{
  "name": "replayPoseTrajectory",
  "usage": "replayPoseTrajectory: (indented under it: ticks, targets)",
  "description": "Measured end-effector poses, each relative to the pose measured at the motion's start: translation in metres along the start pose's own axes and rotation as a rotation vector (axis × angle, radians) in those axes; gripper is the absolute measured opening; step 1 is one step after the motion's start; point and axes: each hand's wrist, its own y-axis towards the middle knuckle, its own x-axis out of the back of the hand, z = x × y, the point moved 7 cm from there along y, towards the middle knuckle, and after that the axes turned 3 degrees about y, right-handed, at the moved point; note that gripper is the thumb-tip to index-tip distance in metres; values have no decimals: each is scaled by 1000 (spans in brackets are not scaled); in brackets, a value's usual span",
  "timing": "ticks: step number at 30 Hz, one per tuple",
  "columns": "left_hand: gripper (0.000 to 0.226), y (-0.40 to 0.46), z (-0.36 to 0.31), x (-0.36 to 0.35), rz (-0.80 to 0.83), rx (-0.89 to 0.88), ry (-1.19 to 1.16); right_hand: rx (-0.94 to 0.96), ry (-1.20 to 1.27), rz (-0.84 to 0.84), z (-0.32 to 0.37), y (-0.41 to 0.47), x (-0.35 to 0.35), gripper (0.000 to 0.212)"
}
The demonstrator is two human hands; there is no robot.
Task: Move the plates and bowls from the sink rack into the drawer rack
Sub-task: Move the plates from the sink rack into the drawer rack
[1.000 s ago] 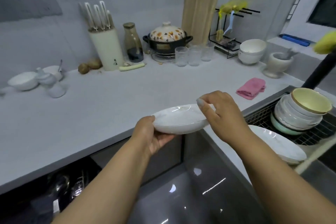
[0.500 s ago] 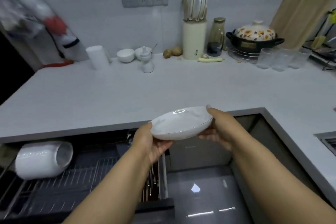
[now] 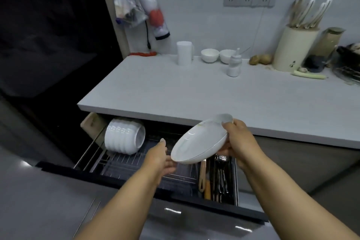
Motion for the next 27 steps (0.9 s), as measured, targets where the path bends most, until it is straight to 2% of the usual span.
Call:
replayPoseTrajectory:
  ticks: [2, 7, 14, 21, 27]
  targets:
    - [50, 8, 1, 35, -72, -13, 5, 2, -63, 16, -8, 2, -25, 36]
    - [25, 20, 9, 104, -209, -16, 12, -39, -144, 54, -32, 4, -78, 34]
    - [42, 23, 8, 166, -424, -235, 380, -43, -319, 104, -67, 19, -131, 38]
    - [27, 34, 6, 212, -513, -258, 555, -66, -419, 129, -92, 51, -178, 45]
    - [42, 78, 2, 230, -497, -304, 799, -112, -478, 175, -112, 91, -225, 46]
